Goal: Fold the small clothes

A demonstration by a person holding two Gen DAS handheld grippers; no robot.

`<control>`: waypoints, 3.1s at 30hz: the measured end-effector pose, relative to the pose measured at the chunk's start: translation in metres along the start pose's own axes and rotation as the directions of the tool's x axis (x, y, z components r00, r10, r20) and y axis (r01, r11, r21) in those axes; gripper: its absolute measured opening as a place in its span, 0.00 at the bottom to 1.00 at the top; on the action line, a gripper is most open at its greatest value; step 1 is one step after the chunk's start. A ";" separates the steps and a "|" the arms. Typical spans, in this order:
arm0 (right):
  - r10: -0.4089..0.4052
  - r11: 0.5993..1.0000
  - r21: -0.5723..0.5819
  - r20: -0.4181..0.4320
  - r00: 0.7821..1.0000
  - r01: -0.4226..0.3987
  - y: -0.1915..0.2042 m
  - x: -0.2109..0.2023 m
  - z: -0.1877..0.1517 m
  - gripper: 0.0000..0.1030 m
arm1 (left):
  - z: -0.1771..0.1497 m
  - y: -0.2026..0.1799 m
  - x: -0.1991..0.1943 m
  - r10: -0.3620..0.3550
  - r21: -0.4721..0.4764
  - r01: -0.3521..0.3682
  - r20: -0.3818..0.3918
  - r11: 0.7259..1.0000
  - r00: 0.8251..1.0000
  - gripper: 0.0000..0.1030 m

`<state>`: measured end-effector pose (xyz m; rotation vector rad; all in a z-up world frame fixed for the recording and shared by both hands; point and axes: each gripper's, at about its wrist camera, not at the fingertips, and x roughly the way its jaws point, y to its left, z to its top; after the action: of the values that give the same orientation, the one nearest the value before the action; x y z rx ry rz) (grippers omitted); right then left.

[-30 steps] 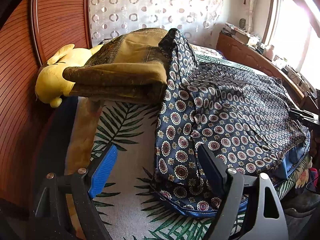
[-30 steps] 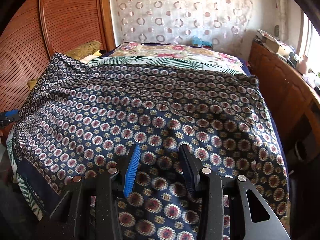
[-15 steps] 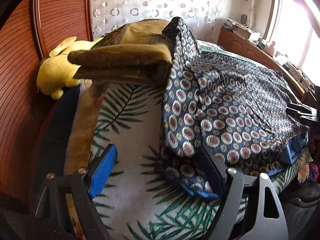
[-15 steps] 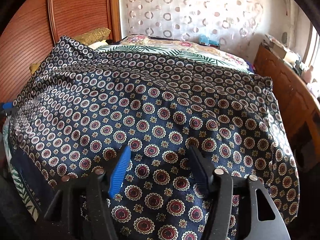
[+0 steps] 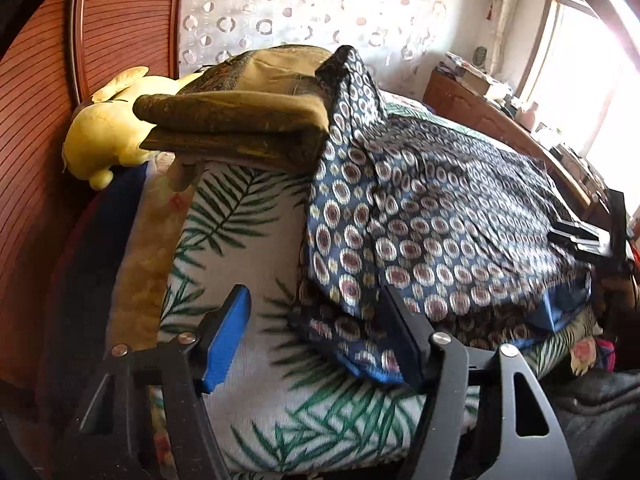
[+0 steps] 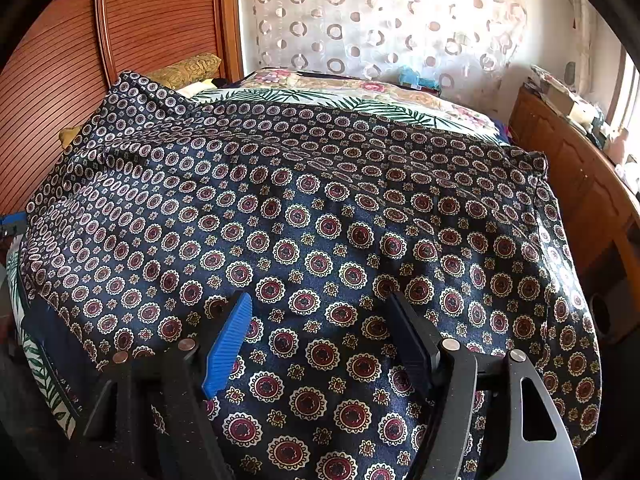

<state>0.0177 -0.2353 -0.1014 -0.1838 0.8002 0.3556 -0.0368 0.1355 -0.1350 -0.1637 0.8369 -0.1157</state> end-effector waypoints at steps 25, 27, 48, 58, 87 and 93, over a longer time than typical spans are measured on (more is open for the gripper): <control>0.002 1.000 0.005 0.003 1.000 -0.002 -0.001 -0.002 0.000 0.69 | 0.035 -0.039 -0.006 -0.071 0.039 0.068 0.081 0.997 0.994 0.04; -0.012 1.000 0.009 0.017 1.000 0.011 -0.002 -0.005 0.000 0.69 | 0.047 -0.055 -0.008 -0.101 0.085 0.092 0.102 0.992 0.990 0.04; -0.094 0.976 0.207 0.147 0.985 0.062 -0.047 -0.067 -0.027 0.69 | 0.139 -0.260 0.027 -0.399 0.454 0.321 0.085 0.831 0.913 0.04; -0.055 0.979 0.201 0.133 0.990 0.028 -0.037 -0.061 -0.031 0.69 | 0.129 -0.248 0.058 -0.283 0.448 0.247 0.015 0.859 0.959 0.40; 0.109 0.994 -0.011 -0.053 0.993 -0.110 -0.029 0.051 0.090 0.69 | 0.101 -0.172 0.060 -0.209 0.310 0.187 0.039 0.932 0.977 0.82; 0.120 0.991 -0.042 -0.077 0.990 -0.124 -0.019 0.068 0.096 0.57 | 0.097 -0.169 0.061 -0.206 0.304 0.186 0.035 0.934 0.978 0.82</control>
<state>0.1322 -0.2079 -0.0849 -0.1932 0.8791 0.4858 0.0695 -0.0303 -0.0833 0.0348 0.7257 -0.4213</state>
